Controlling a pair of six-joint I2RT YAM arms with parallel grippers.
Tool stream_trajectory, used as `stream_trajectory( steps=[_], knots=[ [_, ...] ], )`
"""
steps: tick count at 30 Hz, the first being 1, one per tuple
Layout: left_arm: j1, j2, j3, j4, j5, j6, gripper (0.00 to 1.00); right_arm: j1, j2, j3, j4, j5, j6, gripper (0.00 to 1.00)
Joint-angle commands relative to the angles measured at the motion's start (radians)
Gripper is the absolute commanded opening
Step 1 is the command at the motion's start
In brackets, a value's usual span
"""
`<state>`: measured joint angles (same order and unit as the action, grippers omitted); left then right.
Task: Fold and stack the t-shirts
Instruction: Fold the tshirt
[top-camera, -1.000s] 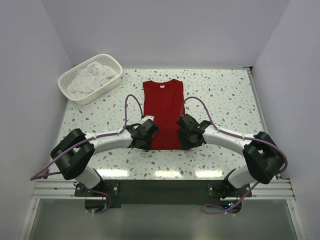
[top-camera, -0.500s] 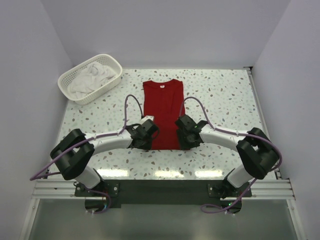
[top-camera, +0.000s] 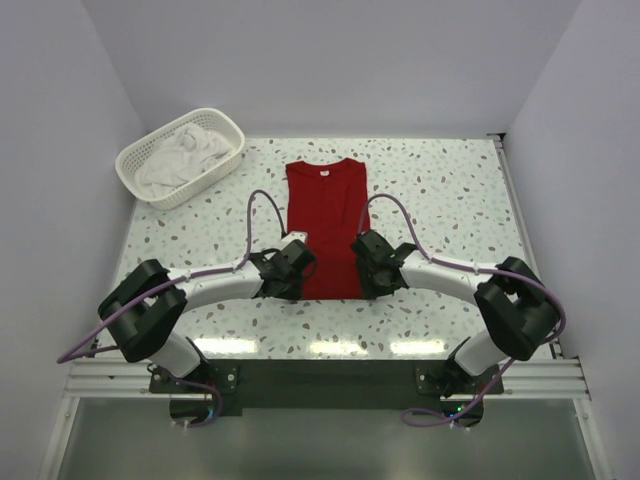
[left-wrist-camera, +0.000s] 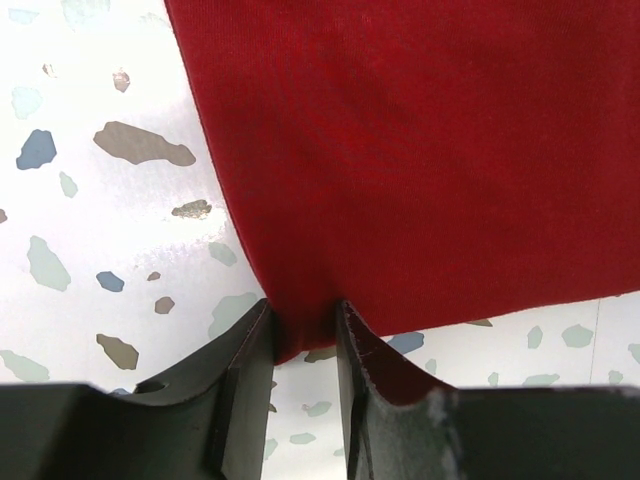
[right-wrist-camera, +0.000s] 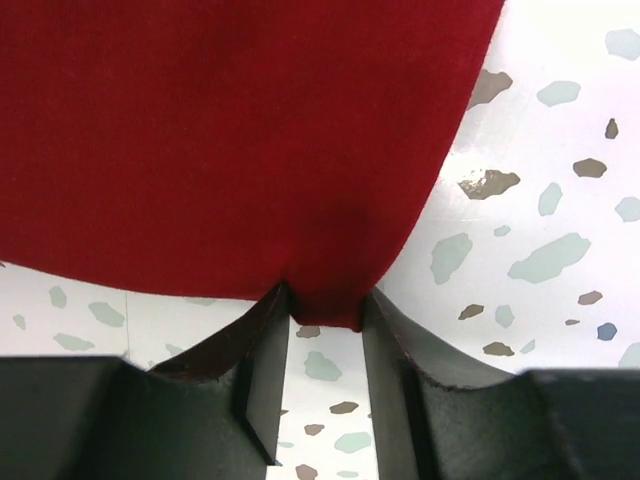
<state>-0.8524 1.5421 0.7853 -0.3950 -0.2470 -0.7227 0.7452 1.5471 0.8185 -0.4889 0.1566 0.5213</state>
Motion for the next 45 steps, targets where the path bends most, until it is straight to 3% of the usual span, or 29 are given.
stream_trajectory(
  steps=[1, 3, 4, 7, 9, 14, 17, 20, 23, 26, 32, 39, 45],
  knots=[
    [-0.007, 0.062, -0.067, -0.070, 0.052, -0.021, 0.32, -0.004, 0.080, -0.078, -0.028, -0.003, 0.005, 0.32],
    [-0.005, 0.065, -0.070, -0.068, 0.066, -0.021, 0.27, -0.004, 0.084, -0.079, -0.031, -0.014, 0.003, 0.24],
    [-0.007, 0.067, -0.077, -0.068, 0.072, -0.020, 0.22, -0.004, 0.081, -0.081, -0.034, -0.014, -0.001, 0.15],
    [-0.010, 0.064, -0.101, -0.073, 0.107, -0.021, 0.10, -0.003, 0.052, -0.105, -0.048, -0.043, 0.000, 0.00],
    [-0.026, 0.043, -0.119, -0.087, 0.132, -0.029, 0.01, -0.001, 0.022, -0.122, -0.074, -0.069, 0.002, 0.00],
    [-0.128, -0.098, -0.170, -0.238, 0.158, -0.102, 0.00, 0.098, -0.132, -0.154, -0.224, -0.153, 0.045, 0.00],
    [-0.232, -0.218, -0.189, -0.352, 0.210, -0.196, 0.00, 0.229, -0.211, -0.166, -0.343, -0.186, 0.130, 0.00],
    [-0.437, -0.334, -0.196, -0.436, 0.285, -0.357, 0.00, 0.368, -0.329, -0.148, -0.468, -0.218, 0.245, 0.00],
    [-0.505, -0.410, -0.198, -0.464, 0.345, -0.442, 0.00, 0.421, -0.439, -0.105, -0.549, -0.247, 0.295, 0.00],
    [-0.484, -0.454, -0.124, -0.510, 0.298, -0.403, 0.00, 0.405, -0.452, 0.026, -0.670, -0.160, 0.249, 0.00],
    [-0.130, -0.449, -0.006, -0.493, 0.314, -0.141, 0.00, 0.215, -0.352, 0.252, -0.675, -0.143, 0.046, 0.00],
    [-0.002, -0.399, 0.166, -0.492, 0.308, -0.012, 0.00, 0.105, -0.279, 0.436, -0.712, -0.141, -0.073, 0.00],
    [0.036, -0.399, 0.168, -0.493, 0.342, 0.034, 0.00, 0.085, -0.249, 0.495, -0.752, -0.182, -0.122, 0.00]
  ],
)
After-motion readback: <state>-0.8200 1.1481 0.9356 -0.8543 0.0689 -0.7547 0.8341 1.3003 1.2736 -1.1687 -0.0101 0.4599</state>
